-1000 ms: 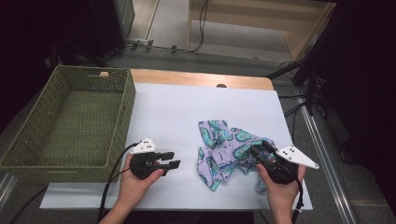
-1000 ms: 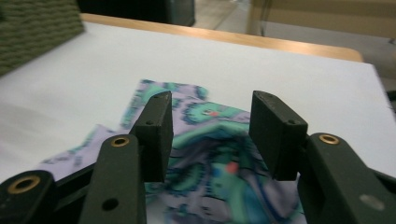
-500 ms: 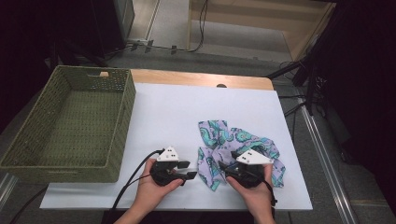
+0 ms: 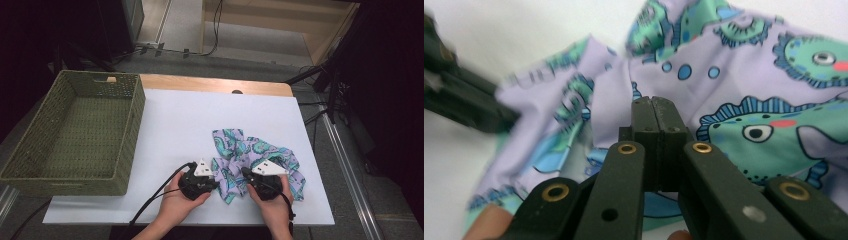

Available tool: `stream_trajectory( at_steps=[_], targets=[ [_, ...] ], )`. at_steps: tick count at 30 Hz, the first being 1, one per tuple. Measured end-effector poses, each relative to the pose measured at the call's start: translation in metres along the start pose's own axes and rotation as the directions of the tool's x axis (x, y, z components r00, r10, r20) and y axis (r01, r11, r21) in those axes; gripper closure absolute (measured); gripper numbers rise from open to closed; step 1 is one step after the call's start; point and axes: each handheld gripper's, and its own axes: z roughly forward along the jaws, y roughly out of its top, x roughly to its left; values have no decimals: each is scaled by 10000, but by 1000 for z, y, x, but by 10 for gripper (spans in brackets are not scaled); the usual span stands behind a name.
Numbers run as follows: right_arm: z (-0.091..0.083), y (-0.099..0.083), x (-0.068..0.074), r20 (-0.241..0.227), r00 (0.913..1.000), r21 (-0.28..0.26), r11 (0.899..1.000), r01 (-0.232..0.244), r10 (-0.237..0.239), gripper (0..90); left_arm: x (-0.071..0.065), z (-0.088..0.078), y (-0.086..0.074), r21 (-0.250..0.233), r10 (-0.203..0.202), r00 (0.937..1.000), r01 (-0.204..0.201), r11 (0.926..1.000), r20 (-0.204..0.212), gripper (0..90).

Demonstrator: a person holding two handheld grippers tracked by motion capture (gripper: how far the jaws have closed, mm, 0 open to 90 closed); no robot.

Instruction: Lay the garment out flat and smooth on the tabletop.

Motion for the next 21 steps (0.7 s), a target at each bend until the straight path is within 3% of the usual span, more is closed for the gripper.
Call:
stream_trajectory(
  at_steps=[6, 9, 10, 11, 13, 15, 18, 21],
  targets=[
    [-14, 17, -6, -290, 9993, -840, 9961, -266, 242, 884, -5, -15, -9, 343, 823, 9965, -828, 9960, 152, 887],
    [-22, 28, -9, -386, 9985, -1389, 9893, -447, 397, 882, -4, -25, -19, 269, 833, 9964, -838, 9961, 184, 886],
    [-24, 32, -8, -909, 9951, -1458, 9879, -527, 396, 867, -3, -28, -22, 301, 829, 9964, -834, 9961, 164, 887],
    [-24, 32, -8, -909, 9951, -1458, 9879, -527, 396, 867, -1, -31, -26, 256, 791, 9967, -795, 9965, 164, 887],
    [-21, 33, 0, -1574, 9875, -987, 9949, -192, 35, 747, 2, -37, -32, 204, 648, 9977, -651, 9977, 173, 887],
    [-15, 30, 10, -1878, 9815, -696, 9973, 253, -380, 618, 5, -43, -36, 149, 587, 9982, -589, 9982, 131, 886],
    [-2, 21, 27, -1867, 9800, -117, 9976, 678, -688, 470, 8, -49, -39, 94, 474, 9989, -474, 9988, -3, 886],
    [18, 9, 38, -1531, 9839, 563, 9932, 1019, -923, 455, 9, -53, -41, 156, 535, 9986, -534, 9984, -9, 887]
  ],
)
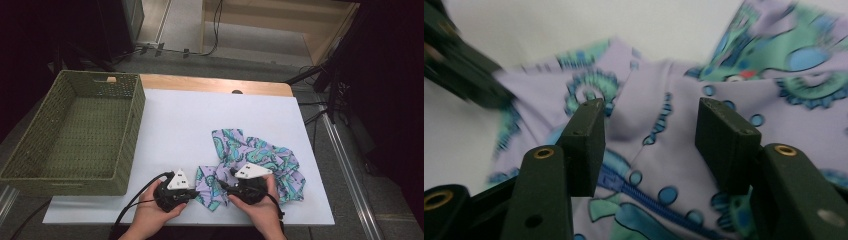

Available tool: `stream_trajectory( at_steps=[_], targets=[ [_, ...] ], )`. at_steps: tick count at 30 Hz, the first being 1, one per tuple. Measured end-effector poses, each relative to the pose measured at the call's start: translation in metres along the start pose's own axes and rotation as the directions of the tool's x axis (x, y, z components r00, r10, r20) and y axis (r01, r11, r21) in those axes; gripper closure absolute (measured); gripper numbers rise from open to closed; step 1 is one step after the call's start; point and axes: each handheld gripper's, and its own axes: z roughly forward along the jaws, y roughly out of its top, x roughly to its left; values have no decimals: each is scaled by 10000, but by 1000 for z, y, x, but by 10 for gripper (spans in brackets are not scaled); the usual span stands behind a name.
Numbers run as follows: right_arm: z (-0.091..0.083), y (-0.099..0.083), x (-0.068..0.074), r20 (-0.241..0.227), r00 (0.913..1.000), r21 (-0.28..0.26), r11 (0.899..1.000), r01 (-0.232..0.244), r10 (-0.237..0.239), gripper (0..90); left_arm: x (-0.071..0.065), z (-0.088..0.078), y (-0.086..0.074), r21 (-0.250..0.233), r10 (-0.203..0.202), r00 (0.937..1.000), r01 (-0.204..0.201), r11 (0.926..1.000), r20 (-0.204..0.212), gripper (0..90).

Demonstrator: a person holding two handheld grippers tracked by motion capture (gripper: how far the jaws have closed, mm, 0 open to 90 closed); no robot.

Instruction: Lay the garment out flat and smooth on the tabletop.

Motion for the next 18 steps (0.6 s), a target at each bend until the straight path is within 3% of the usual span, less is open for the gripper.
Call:
stream_trajectory(
  at_steps=[2, 5, 11, 15, 18],
  targets=[
    [11, -4, 3, 216, 9996, 354, 9992, 193, -201, 606, -1, -2, -2, 67, 41, 10000, -41, 10000, 28, 887],
    [10, -1, 2, 129, 9997, 339, 9992, 219, -223, 791, -3, -7, -4, 172, 164, 9999, -164, 9997, 40, 888],
    [-9, 34, -10, 2, 10000, -744, 9972, -63, 64, 818, -9, -19, -13, 314, 369, 9993, -371, 9988, 76, 888],
    [-19, 69, -22, 295, 9987, -1701, 9847, -368, 424, 818, -16, -29, -22, 492, 662, 9977, -669, 9965, 155, 890],
    [-14, 92, -36, 644, 9952, -2155, 9747, -587, 741, 818, -21, -37, -28, 783, 1014, 9947, -1024, 9917, 162, 890]
  ],
)
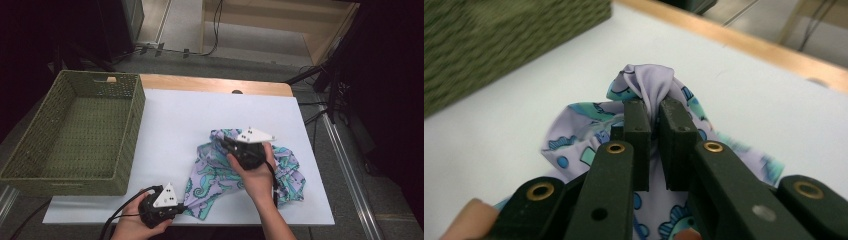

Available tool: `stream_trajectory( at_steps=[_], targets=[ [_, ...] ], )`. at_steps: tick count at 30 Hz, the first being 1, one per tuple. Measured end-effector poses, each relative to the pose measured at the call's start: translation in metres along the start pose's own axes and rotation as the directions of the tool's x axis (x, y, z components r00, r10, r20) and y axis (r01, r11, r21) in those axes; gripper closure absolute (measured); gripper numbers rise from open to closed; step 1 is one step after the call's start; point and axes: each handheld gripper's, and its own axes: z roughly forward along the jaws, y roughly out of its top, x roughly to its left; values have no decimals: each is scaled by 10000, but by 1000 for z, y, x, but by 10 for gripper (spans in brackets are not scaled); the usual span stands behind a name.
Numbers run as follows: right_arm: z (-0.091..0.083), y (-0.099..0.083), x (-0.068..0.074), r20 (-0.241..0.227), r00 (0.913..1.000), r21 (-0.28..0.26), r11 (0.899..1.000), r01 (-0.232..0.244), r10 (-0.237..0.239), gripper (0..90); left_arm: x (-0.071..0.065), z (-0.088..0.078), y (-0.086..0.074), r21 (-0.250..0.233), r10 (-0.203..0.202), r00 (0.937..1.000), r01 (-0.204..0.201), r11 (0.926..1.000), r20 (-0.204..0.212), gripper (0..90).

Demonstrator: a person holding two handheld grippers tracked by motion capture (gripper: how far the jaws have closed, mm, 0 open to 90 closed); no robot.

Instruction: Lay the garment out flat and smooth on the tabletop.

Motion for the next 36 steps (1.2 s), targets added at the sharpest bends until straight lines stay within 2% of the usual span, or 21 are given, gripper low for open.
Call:
stream_trajectory(
  at_steps=[4, 6, 8, 10, 13, 15, 16, 18, 20, 23, 25, 27, 30, 33, 34, 35, 36],
  targets=[
    [26, 15, -21, 257, 9958, -281, 9958, -870, 877, 824, -2, -8, -6, 371, 396, 9988, -386, 9986, -287, 890],
    [43, 16, -34, 464, 9910, 57, 9920, -1260, 1256, 813, 2, -10, -10, 370, 290, 9970, -264, 9990, -716, 890],
    [58, 15, -45, 511, 9834, 404, 9835, -1764, 1743, 700, 11, -12, -13, 102, -318, 9935, 331, 9994, -1092, 889],
    [63, 13, -51, 241, 9813, 416, 9805, -1920, 1911, 598, 18, -15, -15, -269, -904, 9871, 876, 9958, -1324, 886],
    [49, 14, -51, -126, 9873, 149, 9873, -1583, 1584, 493, 24, -17, -17, -847, -1504, 9776, 1391, 9867, -1470, 871],
    [32, 13, -51, -288, 9911, -61, 9915, -1303, 1301, 476, 27, -19, -17, -1217, -1863, 9709, 1688, 9781, -1506, 804],
    [23, 12, -51, -268, 9927, -141, 9929, -1181, 1176, 476, 28, -19, -16, -1486, -2065, 9676, 1850, 9715, -1453, 774],
    [5, 6, -52, -197, 9947, -175, 9948, -1008, 1005, 476, 28, -19, -11, -1789, -2250, 9655, 2002, 9633, -1314, 733],
    [-14, -6, -53, -32, 9967, -47, 9967, -809, 809, 476, 25, -17, -6, -1816, -2203, 9660, 1944, 9640, -1354, 668],
    [-31, -24, -52, 226, 9977, 235, 9976, -647, 641, 468, 20, -9, 4, -1757, -2072, 9681, 1815, 9676, -1409, 585],
    [-41, -38, -52, 437, 9982, 403, 9983, -422, 404, 447, 19, -3, 10, -1727, -2070, 9679, 1815, 9681, -1428, 548],
    [-50, -52, -52, 531, 9977, 565, 9974, -453, 423, 423, 20, 2, 15, -1776, -2156, 9652, 1885, 9659, -1483, 514],
    [-60, -72, -54, 631, 9964, 705, 9956, -617, 573, 377, 26, 9, 23, -1808, -2305, 9558, 1978, 9634, -1826, 471],
    [-62, -91, -53, 585, 9950, 991, 9913, -865, 810, 346, 36, 18, 28, -1510, -2755, 9381, 2473, 9571, -2099, 419],
    [-61, -97, -52, 549, 9949, 1117, 9896, -907, 850, 350, 39, 22, 29, -1354, -2895, 9342, 2656, 9545, -2083, 403],
    [-58, -102, -51, 544, 9948, 1250, 9879, -923, 861, 385, 41, 26, 29, -1267, -2995, 9316, 2781, 9522, -2060, 401],
    [-56, -107, -50, 595, 9950, 1391, 9864, -880, 804, 458, 42, 30, 30, -1075, -2938, 9321, 2765, 9550, -2119, 409]
  ],
)
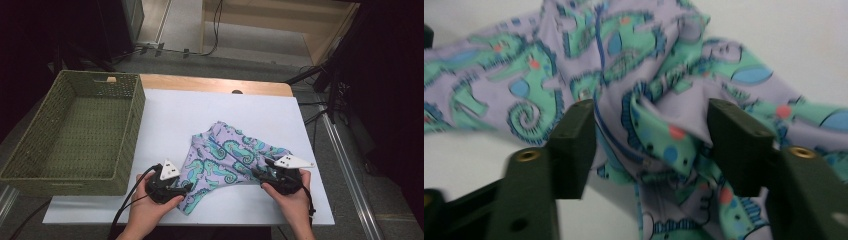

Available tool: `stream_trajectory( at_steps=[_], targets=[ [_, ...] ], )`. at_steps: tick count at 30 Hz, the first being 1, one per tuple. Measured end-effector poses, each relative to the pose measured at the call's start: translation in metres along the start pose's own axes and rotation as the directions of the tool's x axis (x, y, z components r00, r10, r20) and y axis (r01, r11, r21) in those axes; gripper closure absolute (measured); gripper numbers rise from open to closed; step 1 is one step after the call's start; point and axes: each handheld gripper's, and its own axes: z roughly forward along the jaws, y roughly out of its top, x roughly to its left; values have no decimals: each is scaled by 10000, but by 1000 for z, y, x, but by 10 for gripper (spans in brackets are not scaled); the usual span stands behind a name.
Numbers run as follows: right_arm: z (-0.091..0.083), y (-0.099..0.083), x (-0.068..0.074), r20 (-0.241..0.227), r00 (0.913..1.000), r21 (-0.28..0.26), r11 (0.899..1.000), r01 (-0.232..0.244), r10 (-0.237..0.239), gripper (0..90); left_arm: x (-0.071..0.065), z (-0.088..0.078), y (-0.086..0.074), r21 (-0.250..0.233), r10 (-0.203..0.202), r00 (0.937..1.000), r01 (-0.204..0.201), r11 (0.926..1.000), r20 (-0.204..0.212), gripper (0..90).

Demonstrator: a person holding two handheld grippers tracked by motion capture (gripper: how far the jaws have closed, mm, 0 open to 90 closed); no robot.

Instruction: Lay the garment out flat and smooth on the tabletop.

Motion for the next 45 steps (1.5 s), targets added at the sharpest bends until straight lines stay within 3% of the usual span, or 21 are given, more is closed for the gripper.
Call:
stream_trajectory(
  at_steps=[3, 4, 6, 9, 12, 15, 17, 19, 21, 22, 24, 25, 27, 29, 31, 33, 37, 40, 42, 44, 45],
  targets=[
    [10, -10, 4, -3, 9999, 294, 9995, -128, 128, 698, -6, 6, 0, 124, 653, 9959, -647, 9978, -631, 538],
    [12, -12, 6, 21, 10000, 350, 9994, -67, 67, 751, -6, 6, 1, 165, 788, 9952, -780, 9968, -580, 589],
    [15, -12, 16, -14, 10000, 335, 9994, -52, 53, 805, -4, 6, 2, 227, 874, 9952, -865, 9960, -449, 750],
    [15, -6, 32, -353, 9993, 97, 9999, 101, -97, 813, -1, 4, 4, 284, 1071, 9938, -1062, 9939, -289, 856],
    [14, 6, 56, -1081, 9941, -341, 9994, -33, -5, 814, 5, 1, 5, 137, 1012, 9919, -1004, 9949, -763, 865],
    [15, 21, 79, -1581, 9874, -809, 9967, -113, -17, 814, 20, -7, 8, -582, 269, 9885, -359, 9977, -1489, 867],
    [20, 32, 95, -1853, 9826, -988, 9951, -61, -123, 811, 31, -13, 10, -1052, -275, 9819, 78, 9944, -1872, 866],
    [30, 39, 105, -2282, 9736, -863, 9962, -107, -93, 739, 35, -13, 9, -1133, -458, 9815, 249, 9933, -1857, 863],
    [37, 43, 108, -2864, 9581, -575, 9983, -76, -92, 585, 35, -10, 6, -946, -319, 9846, 157, 9954, -1718, 853],
    [36, 44, 105, -3112, 9502, -750, 9971, -87, -151, 524, 35, -8, 3, -892, -297, 9867, 155, 9959, -1597, 843],
    [23, 46, 94, -3281, 9446, -1114, 9934, -265, -116, 479, 35, -6, -1, -897, -319, 9893, 192, 9958, -1426, 812],
    [16, 45, 87, -3187, 9478, -1267, 9915, -293, -128, 472, 36, -5, -4, -851, -331, 9906, 219, 9961, -1324, 793],
    [-2, 43, 64, -2338, 9723, -1596, 9865, -363, -20, 471, 37, -4, -5, -857, -329, 9923, 227, 9961, -1196, 747],
    [-15, 35, 37, -982, 9945, -1473, 9878, -505, 362, 461, 37, -2, -5, -833, -337, 9924, 239, 9962, -1184, 698],
    [-21, 23, 11, 359, 9972, -930, 9937, -622, 658, 391, 36, 0, -5, -808, -306, 9931, 215, 9965, -1133, 682],
    [-22, 5, -12, 1307, 9851, -415, 9934, -1067, 1113, 308, 35, 3, -5, -663, -236, 9933, 162, 9977, -1129, 675],
    [-17, -25, -32, 1775, 9606, -79, 9763, -2161, 2141, 278, 36, 5, -4, -634, -194, 9935, 124, 9979, -1117, 676],
    [-8, -36, -33, 1698, 9639, 543, 9747, -2170, 2051, 332, 37, 5, -4, -700, -256, 9937, 180, 9974, -1095, 698],
    [-1, -40, -30, 1288, 9717, 905, 9734, -2105, 1982, 442, 37, 6, -5, -738, -266, 9935, 185, 9971, -1103, 716],
    [1, -41, -20, 1387, 9786, 907, 9821, -1652, 1518, 607, 38, 6, -5, -783, -330, 9935, 245, 9966, -1085, 734],
    [2, -40, -16, 1041, 9829, 898, 9828, -1612, 1517, 665, 38, 6, -5, -804, -348, 9936, 262, 9964, -1072, 745]
  ],
)
